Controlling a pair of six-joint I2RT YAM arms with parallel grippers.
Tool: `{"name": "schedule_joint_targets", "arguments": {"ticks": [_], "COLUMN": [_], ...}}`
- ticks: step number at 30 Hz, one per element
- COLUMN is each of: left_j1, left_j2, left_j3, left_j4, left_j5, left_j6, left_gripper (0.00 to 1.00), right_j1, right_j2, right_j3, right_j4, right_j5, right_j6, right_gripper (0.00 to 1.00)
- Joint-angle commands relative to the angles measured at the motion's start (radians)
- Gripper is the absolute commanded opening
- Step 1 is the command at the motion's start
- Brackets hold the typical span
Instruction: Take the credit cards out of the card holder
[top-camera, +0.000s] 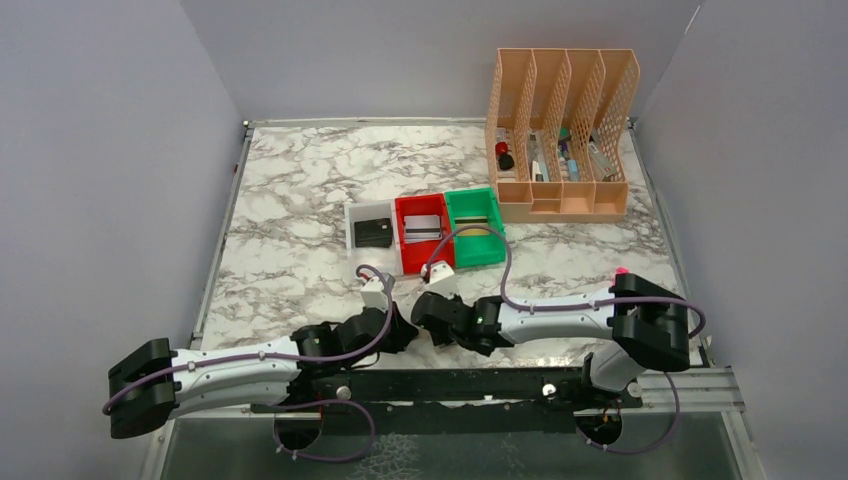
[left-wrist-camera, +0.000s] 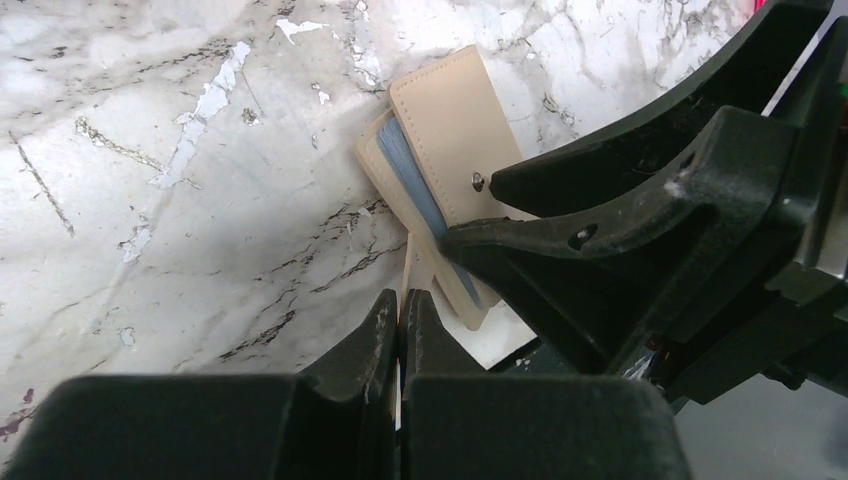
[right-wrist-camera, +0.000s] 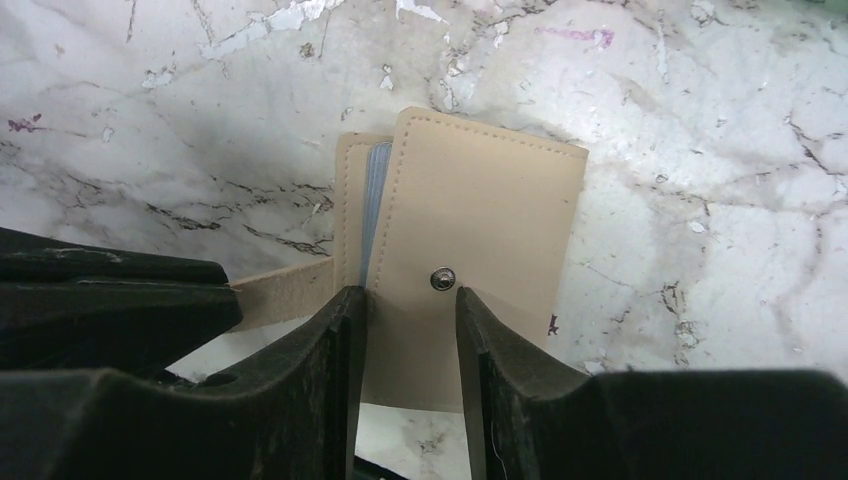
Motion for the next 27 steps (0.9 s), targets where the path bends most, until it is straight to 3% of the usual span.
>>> {"name": "schedule_joint_targets", "arguments": {"ticks": [1,5,18,27], "left_j1": [-0.002,-0.003,-0.002,-0.002], "left_j2": [-0.021,-0.024,-0.050,-0.025], "left_j3": [0.058,0.079,0.133,0.236], "left_j4": [-0.045,-0.073,-0.179,-0.204], "left_j5": [-0.038,-0.046,-0.079,-0.068], "left_j6": [0.028,0.038,0.055,0.138], "left_gripper": [0.00,0.00,0.00,0.00], "right_j1": [-0.005,-0.005,-0.050,-0.160], "right_j2": [0.001,-0.066,-0.215,-0.291], "right_j3": [0.002,-0.017,-0.126,-0.240], "right_j4": [-0.115,-0.084,-0.060,0.036], "right_j5": [0.116,0.103,0.102,-0.035], "right_j6": [0.016,0.017,0.060,0.074], "right_gripper": [0.38,0.34,0.34,0.32]}}
